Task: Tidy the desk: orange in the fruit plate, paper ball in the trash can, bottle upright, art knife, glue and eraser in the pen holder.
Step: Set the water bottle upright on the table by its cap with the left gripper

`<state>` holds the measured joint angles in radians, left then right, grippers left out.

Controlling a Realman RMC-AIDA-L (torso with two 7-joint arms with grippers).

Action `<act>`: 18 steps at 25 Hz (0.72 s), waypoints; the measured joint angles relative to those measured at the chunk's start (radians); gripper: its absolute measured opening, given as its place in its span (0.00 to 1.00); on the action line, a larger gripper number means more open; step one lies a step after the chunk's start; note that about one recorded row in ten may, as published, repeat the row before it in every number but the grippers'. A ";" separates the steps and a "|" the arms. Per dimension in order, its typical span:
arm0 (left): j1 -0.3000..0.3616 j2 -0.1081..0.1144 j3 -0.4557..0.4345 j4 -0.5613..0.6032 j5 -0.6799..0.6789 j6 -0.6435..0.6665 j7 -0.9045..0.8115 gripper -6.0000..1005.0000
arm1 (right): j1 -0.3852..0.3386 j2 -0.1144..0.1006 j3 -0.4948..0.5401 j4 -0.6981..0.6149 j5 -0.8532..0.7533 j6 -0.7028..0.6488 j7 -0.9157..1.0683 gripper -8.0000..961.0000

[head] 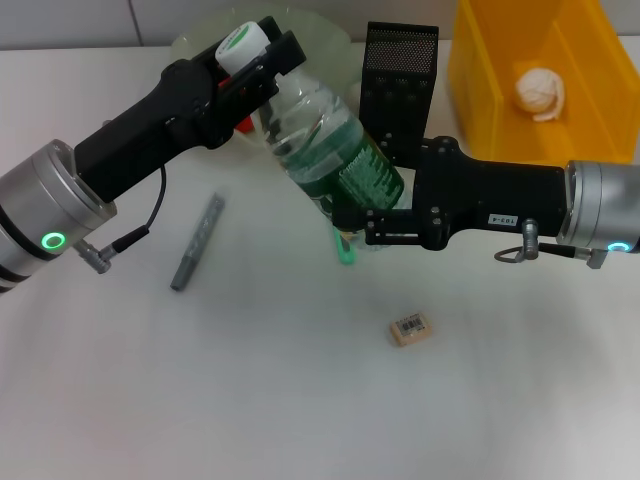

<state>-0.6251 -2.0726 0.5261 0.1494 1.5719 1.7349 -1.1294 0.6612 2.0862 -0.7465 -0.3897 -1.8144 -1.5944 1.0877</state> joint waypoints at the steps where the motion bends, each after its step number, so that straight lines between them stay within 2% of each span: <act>1: 0.001 0.000 -0.001 -0.001 -0.003 0.001 0.000 0.44 | 0.000 0.000 0.000 0.000 0.000 0.000 0.000 0.79; 18: 0.005 -0.001 -0.002 -0.004 -0.022 0.006 -0.008 0.44 | 0.000 0.000 -0.011 0.000 0.011 0.006 -0.002 0.80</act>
<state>-0.6197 -2.0740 0.5244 0.1456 1.5501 1.7409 -1.1370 0.6612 2.0863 -0.7572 -0.3896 -1.8029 -1.5885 1.0860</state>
